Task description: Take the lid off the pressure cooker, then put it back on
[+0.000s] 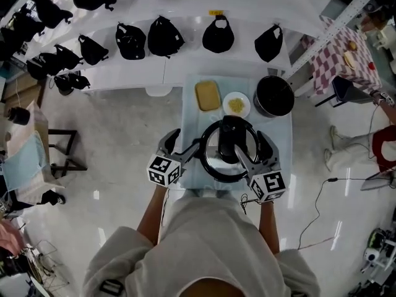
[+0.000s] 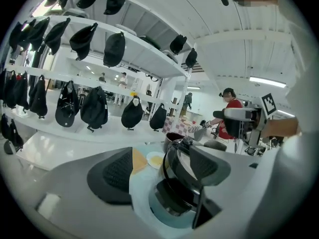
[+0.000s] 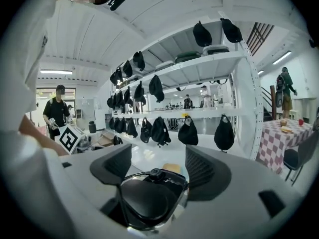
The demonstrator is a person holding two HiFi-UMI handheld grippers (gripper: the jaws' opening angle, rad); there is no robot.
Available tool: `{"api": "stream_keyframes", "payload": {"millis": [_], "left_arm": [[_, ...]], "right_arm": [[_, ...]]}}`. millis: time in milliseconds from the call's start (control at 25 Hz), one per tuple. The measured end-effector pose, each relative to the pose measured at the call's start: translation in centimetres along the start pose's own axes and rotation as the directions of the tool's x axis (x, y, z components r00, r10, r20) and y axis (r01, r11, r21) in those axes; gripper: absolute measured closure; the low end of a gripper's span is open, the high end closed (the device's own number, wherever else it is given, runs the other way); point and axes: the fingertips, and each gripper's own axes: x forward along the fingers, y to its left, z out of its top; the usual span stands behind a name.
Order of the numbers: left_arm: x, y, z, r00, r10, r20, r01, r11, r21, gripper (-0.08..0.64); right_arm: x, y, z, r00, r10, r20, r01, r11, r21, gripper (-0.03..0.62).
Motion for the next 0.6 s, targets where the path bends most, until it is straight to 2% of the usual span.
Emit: {"api": "stream_keyframes", "payload": {"millis": [120, 400, 480, 600], "left_arm": [[-0.4, -0.1, -1.2, 1.0, 0.025, -0.016, -0.026, 0.999, -0.037, 0.204], [-0.9, 0.5, -2.9, 0.996, 0.089, 0.016, -0.083, 0.972, -0.22, 0.204], [-1.0, 0.6, -3.4, 0.995, 0.089, 0.042, -0.072, 0.948, -0.31, 0.204], [-0.8, 0.4, -4.2, 0.992, 0.076, 0.104, -0.018, 0.881, -0.473, 0.204]], "right_arm": [[0.8, 0.6, -0.3, 0.998, 0.065, -0.011, -0.065, 0.998, -0.008, 0.268], [1.4, 0.9, -1.0, 0.986, 0.162, -0.032, -0.163, 0.986, -0.018, 0.268], [1.3, 0.6, -0.9, 0.984, 0.177, -0.033, -0.177, 0.984, -0.024, 0.268], [1.0, 0.2, -1.0, 0.983, 0.183, -0.031, -0.184, 0.983, -0.022, 0.268]]}}
